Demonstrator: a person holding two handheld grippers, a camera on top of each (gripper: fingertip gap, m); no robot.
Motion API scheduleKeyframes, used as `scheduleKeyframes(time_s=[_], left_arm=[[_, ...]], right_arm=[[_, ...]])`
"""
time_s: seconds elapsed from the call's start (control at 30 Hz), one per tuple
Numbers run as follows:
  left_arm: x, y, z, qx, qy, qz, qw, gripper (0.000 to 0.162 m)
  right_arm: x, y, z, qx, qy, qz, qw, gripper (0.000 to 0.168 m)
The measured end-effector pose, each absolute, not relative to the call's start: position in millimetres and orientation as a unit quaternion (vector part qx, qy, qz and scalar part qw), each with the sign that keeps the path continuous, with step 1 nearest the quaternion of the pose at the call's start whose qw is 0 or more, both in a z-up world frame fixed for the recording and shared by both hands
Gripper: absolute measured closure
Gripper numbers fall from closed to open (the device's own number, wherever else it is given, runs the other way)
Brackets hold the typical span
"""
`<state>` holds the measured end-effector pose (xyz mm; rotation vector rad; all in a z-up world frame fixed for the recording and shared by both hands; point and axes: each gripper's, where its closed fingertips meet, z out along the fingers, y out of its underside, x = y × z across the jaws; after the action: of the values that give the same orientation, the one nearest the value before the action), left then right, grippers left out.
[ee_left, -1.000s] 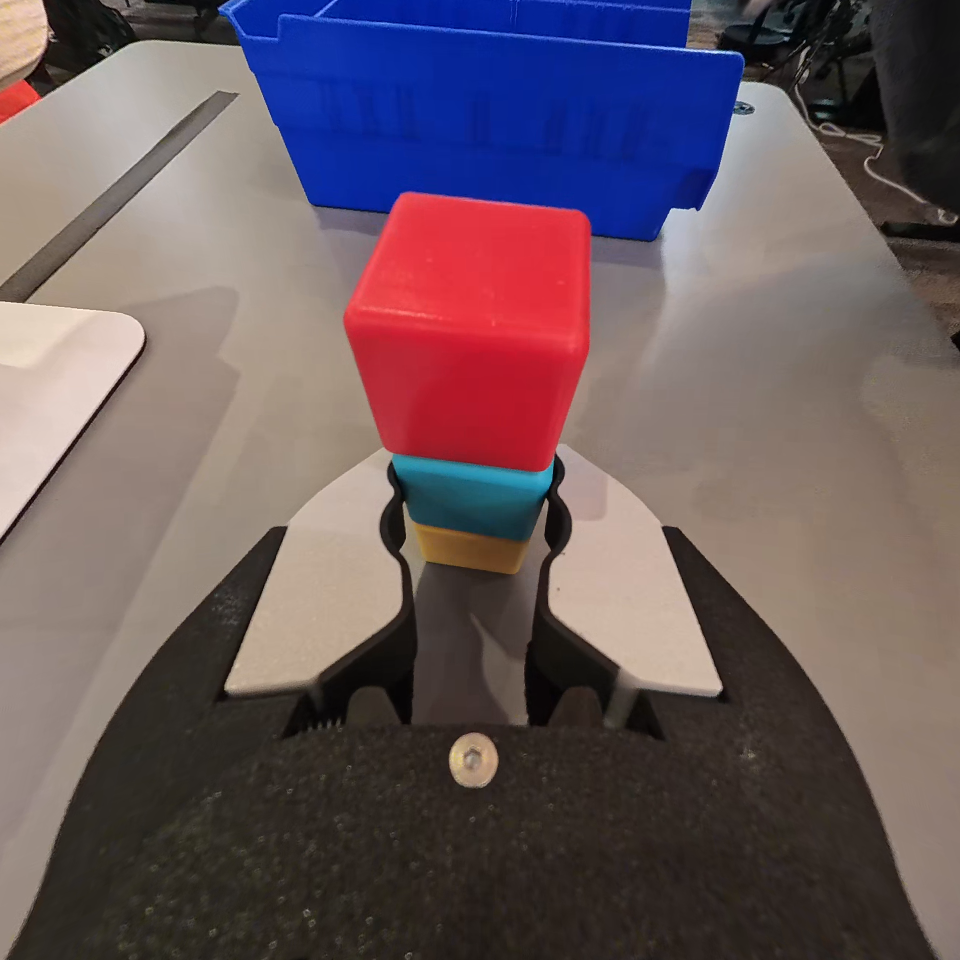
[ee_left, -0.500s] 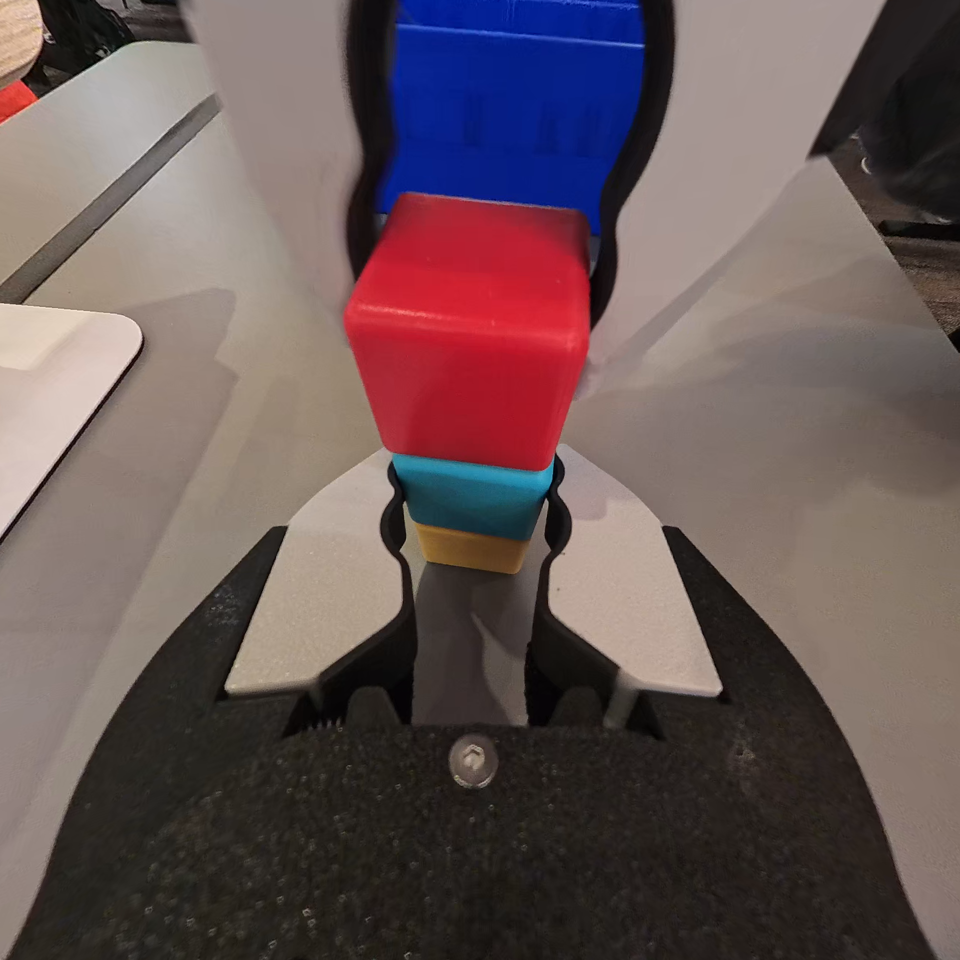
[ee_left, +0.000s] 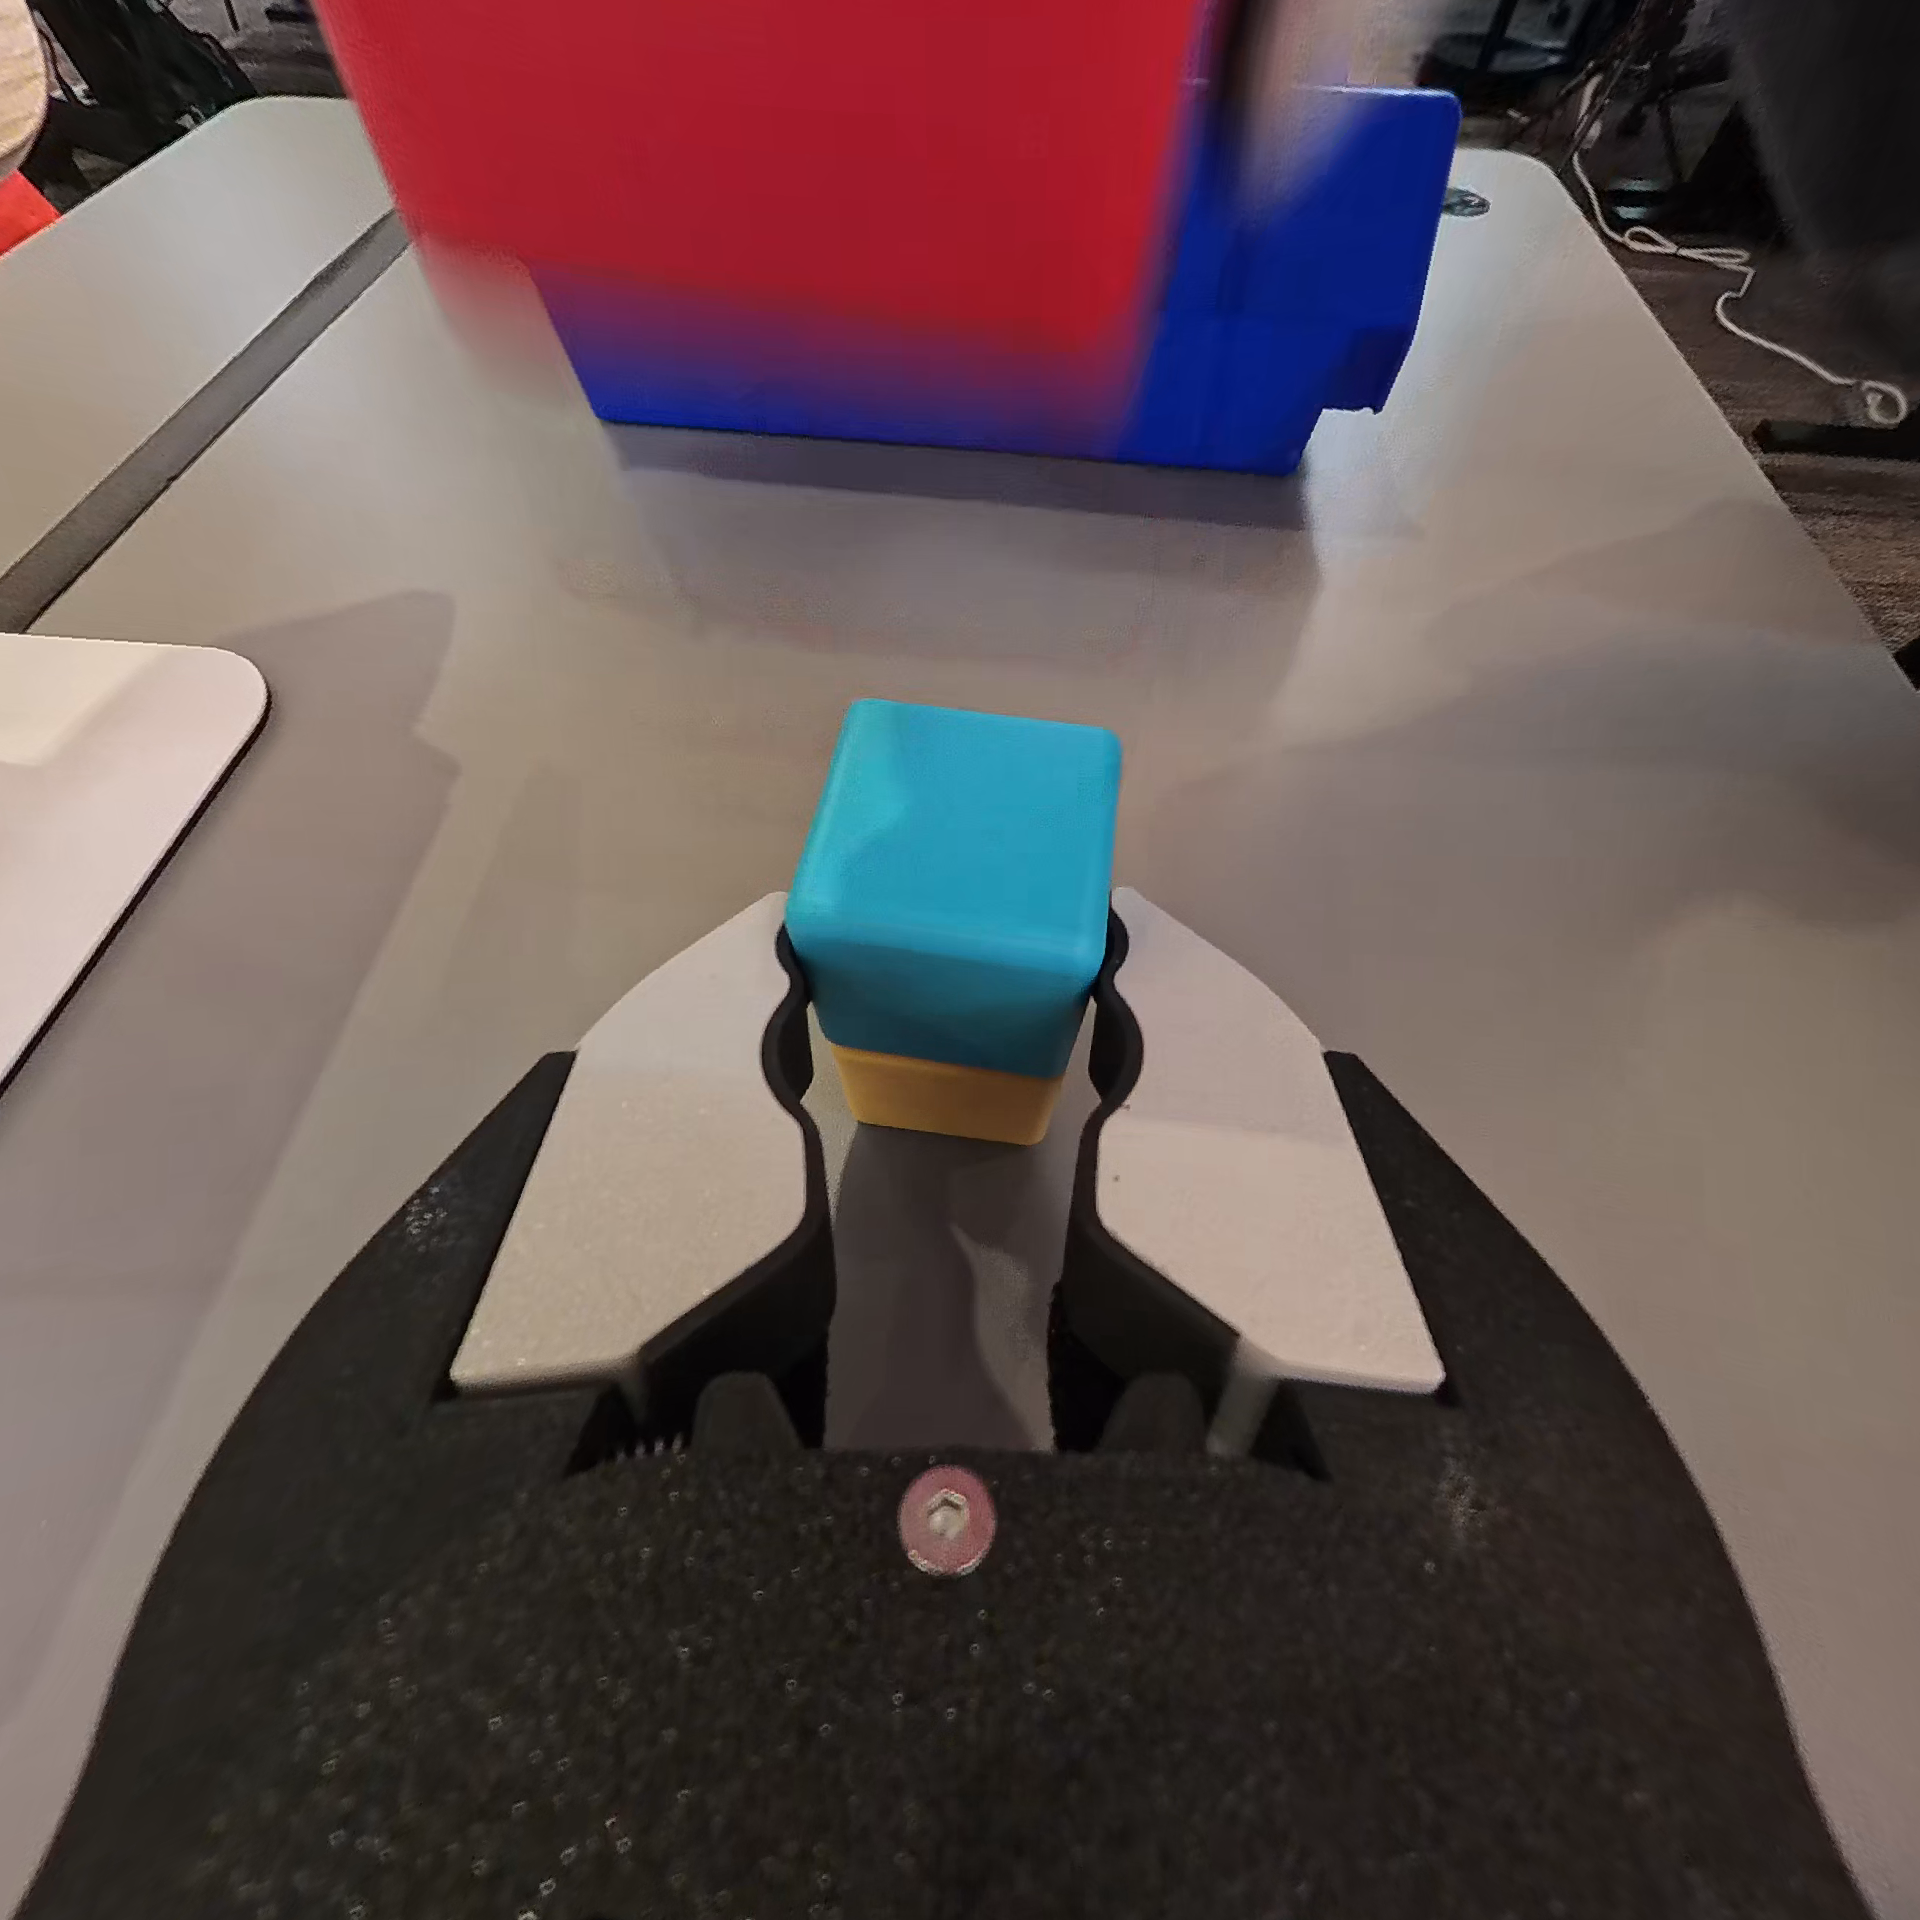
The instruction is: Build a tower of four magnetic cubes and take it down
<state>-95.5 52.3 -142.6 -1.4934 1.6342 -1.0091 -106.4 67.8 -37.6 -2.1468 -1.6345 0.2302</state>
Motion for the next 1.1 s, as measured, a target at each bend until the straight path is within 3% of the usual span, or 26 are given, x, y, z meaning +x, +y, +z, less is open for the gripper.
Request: scheduleKeyframes(time_s=[0.27, 0.43, 0.7, 1.1], left_arm=[[-95.7, 51.8, -142.6, -0.574, 0.631, -0.389, 0.347, 0.111], [-95.8, 51.2, -142.6, -0.573, 0.632, -0.389, 0.347, 0.111], [-95.8, 50.9, -142.6, -0.573, 0.633, -0.389, 0.347, 0.111], [-95.8, 50.7, -142.7, -0.573, 0.633, -0.389, 0.347, 0.111]], right_arm=[[-14.0, 59.3, 54.6, -0.79, -0.536, 0.01, 0.297, 0.118], [91.1, 60.4, 65.5, -0.846, -0.435, -0.036, 0.307, 0.118], [221.8, 67.3, -18.6, -0.933, -0.244, -0.058, 0.258, 0.118], [277.5, 86.5, -147.8, -0.983, -0.034, -0.051, 0.176, 0.118]])
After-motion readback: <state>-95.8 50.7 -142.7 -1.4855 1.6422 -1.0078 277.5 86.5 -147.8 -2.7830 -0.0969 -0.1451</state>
